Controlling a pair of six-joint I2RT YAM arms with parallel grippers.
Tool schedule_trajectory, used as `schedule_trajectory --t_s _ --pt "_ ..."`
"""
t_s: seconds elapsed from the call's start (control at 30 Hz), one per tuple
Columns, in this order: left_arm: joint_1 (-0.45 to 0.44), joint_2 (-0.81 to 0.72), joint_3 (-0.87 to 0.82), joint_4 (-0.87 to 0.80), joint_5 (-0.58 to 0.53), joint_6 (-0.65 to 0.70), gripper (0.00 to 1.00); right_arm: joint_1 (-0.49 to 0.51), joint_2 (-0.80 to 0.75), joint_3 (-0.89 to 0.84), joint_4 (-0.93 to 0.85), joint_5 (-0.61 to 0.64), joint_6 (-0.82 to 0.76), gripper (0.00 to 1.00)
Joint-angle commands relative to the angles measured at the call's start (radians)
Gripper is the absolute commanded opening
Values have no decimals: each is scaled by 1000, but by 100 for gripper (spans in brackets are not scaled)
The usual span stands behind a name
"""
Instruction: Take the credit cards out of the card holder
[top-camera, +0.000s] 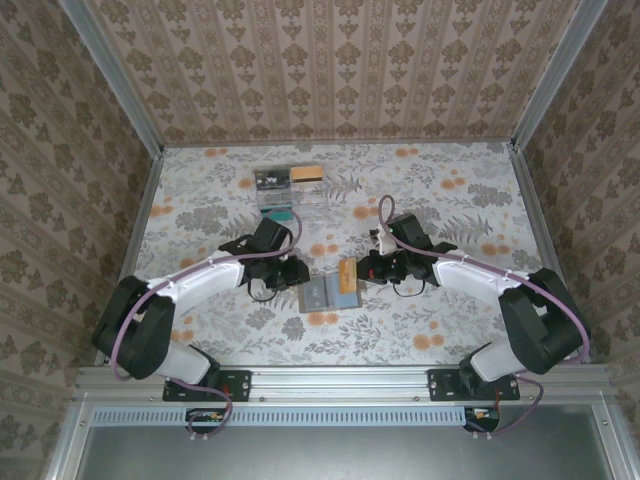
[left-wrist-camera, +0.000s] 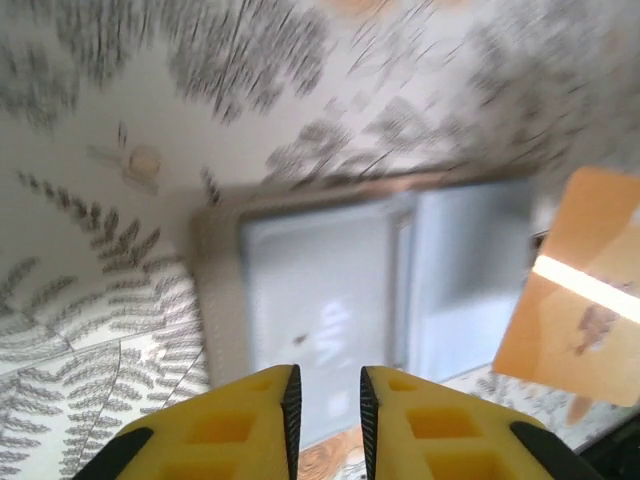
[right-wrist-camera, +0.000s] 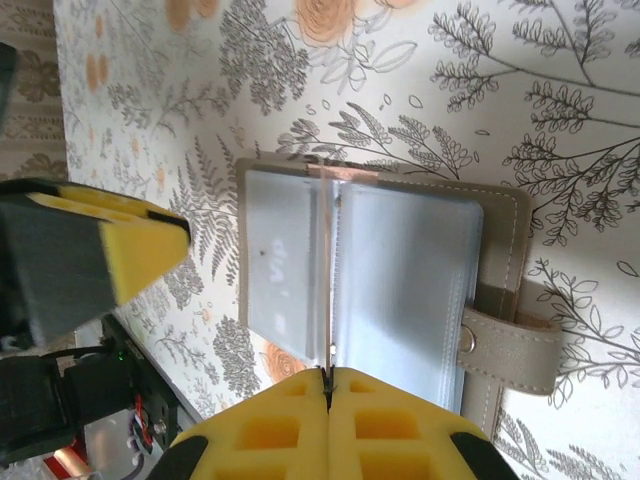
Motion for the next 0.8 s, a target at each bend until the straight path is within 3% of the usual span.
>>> schedule_trajectory --t_s 0.0,0.13,0.27,0.43,0.77 --pt "9 -89 26 104 -72 -10 28 -6 -81 50 -60 45 -33 0" --pt "23 -155 26 194 -72 -1 44 -16 -136 91 -79 49 -48 0" --pt "73 -130 45 304 116 -63 50 -36 -172 110 -19 2 -22 0" --pt "90 -25 64 503 353 -197 50 -43 -181 126 75 -62 35 0" --pt "61 -9 75 579 392 -217 37 -44 -177 127 156 -106 97 0"
